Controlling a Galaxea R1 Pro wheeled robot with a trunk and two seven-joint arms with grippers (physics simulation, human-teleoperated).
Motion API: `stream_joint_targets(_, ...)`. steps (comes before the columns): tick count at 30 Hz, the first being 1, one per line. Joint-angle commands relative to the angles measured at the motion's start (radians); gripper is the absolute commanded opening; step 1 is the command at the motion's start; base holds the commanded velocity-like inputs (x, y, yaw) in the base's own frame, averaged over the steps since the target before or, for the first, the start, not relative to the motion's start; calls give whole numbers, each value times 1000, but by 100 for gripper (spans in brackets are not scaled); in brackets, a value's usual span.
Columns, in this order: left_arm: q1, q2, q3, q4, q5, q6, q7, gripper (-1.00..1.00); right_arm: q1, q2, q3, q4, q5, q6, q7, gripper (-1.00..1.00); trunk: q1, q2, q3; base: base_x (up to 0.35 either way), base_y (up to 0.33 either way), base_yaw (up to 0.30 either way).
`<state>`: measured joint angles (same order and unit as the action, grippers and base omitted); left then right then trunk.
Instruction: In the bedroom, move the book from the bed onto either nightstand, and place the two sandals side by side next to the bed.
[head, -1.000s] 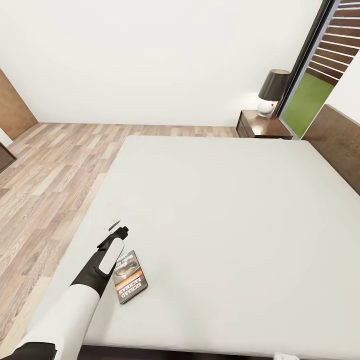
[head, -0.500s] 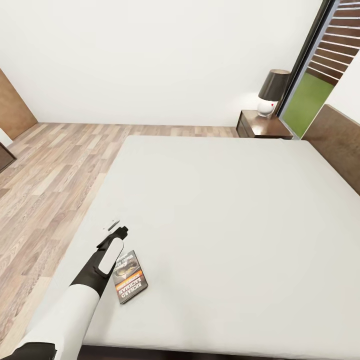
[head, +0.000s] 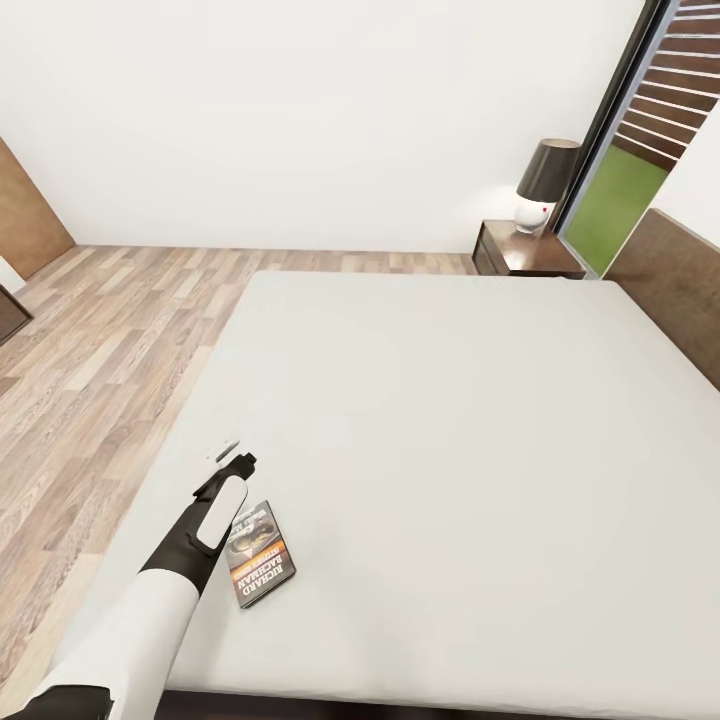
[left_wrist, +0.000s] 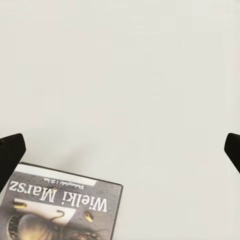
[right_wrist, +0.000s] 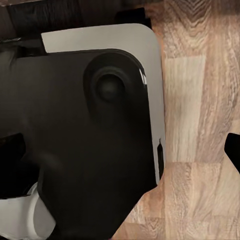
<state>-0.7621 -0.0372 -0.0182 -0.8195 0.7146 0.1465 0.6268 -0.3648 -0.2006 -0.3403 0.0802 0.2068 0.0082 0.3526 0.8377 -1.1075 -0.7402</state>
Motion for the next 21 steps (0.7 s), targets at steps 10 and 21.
stream_joint_targets(10, 0, 0, -2, -1, 3, 5, 7, 100, 0, 4, -8, 3, 56, 0, 112, 100, 0, -1, -1, 0, 0, 0)
stream_joint_targets(21, 3, 0, -2, -1, 5, 5, 5, 100, 0, 4, -8, 2, 63, 1, 115, 100, 0, -1, -1, 0, 0, 0)
